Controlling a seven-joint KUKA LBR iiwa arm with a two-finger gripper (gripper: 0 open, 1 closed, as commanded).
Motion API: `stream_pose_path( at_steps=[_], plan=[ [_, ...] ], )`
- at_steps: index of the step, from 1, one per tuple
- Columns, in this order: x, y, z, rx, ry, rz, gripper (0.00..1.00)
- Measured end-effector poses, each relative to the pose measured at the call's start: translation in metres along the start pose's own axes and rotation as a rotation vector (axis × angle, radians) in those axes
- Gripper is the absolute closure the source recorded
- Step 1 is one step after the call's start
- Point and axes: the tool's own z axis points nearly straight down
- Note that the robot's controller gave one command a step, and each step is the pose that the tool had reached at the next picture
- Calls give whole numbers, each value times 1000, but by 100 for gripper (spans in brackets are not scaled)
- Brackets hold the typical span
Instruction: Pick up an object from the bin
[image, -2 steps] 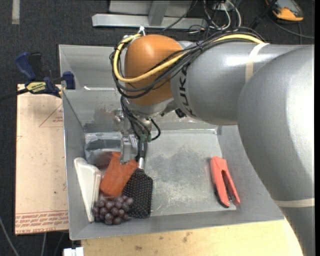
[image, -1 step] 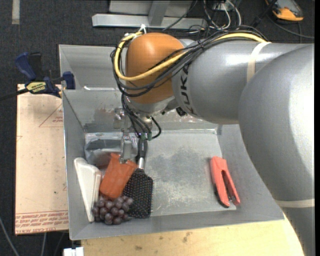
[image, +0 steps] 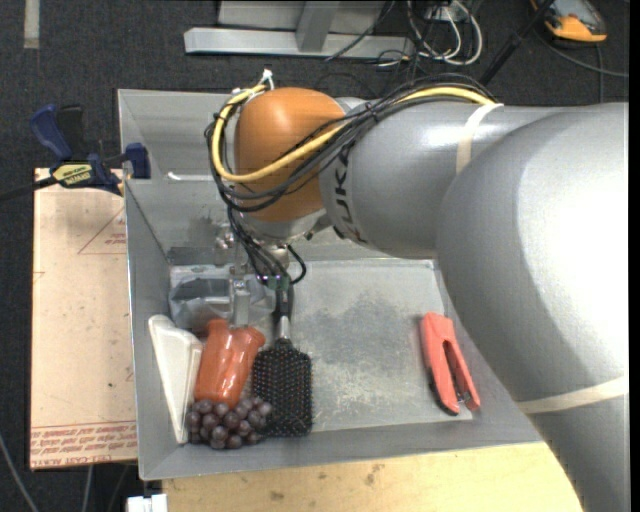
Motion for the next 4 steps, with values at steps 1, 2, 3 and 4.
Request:
stream_pose_path(
  at_steps=[1, 2, 3, 4],
  plan=[
    [-12, 8, 36, -8, -6, -16, 0],
    [-17, 5, 32, -6, -35, -16, 100],
    [-13, 3, 36, 0, -19, -16, 0],
    [-15, 1, 35, 2, -27, -16, 100]
  ],
)
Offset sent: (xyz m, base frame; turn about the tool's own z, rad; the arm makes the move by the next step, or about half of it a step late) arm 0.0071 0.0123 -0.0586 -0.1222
